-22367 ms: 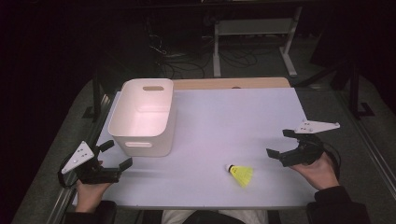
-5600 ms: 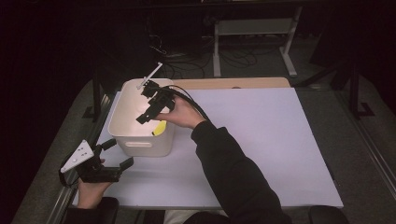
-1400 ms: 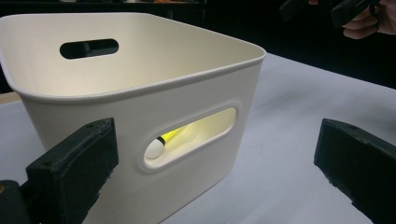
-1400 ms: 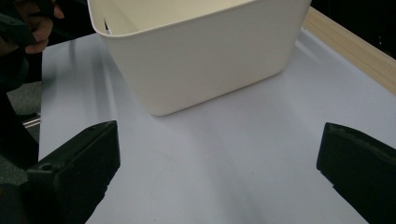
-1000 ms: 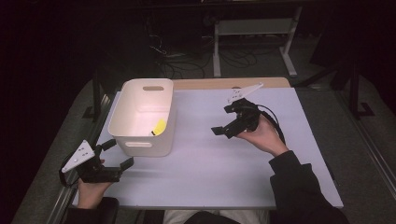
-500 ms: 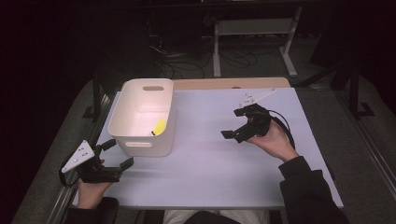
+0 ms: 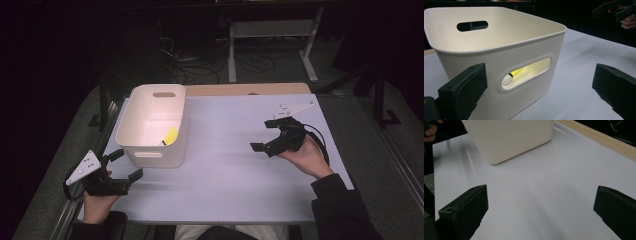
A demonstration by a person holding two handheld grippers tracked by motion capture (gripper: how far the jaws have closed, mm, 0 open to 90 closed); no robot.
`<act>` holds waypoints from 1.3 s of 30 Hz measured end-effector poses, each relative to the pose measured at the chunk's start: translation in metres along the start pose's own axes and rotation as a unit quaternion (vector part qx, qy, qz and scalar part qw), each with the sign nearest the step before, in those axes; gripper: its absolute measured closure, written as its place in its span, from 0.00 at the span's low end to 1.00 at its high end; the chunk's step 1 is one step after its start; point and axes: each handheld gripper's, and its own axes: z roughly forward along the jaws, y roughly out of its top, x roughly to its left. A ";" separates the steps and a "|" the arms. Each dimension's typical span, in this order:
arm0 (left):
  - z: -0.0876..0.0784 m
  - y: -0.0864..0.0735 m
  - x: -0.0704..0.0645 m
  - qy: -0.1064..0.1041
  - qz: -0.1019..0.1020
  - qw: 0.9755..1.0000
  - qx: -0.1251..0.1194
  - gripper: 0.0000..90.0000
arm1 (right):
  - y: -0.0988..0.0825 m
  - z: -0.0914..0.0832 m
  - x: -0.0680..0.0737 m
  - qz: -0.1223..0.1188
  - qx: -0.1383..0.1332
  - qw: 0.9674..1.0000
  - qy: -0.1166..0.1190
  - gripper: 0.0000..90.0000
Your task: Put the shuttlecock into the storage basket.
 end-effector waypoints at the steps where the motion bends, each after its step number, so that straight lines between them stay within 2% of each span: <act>1: 0.000 0.000 0.000 0.000 0.000 1.000 0.000 0.00 | -0.002 -0.001 -0.001 0.002 -0.001 1.000 -0.002 0.00; 16: 0.000 0.000 0.000 0.001 0.001 1.000 0.001 0.00 | -0.024 -0.005 -0.002 0.012 0.004 1.000 -0.016 0.00; 39: 0.000 0.000 0.000 0.001 0.002 1.000 0.001 0.00 | -0.064 -0.025 -0.005 0.036 -0.012 0.999 -0.034 0.00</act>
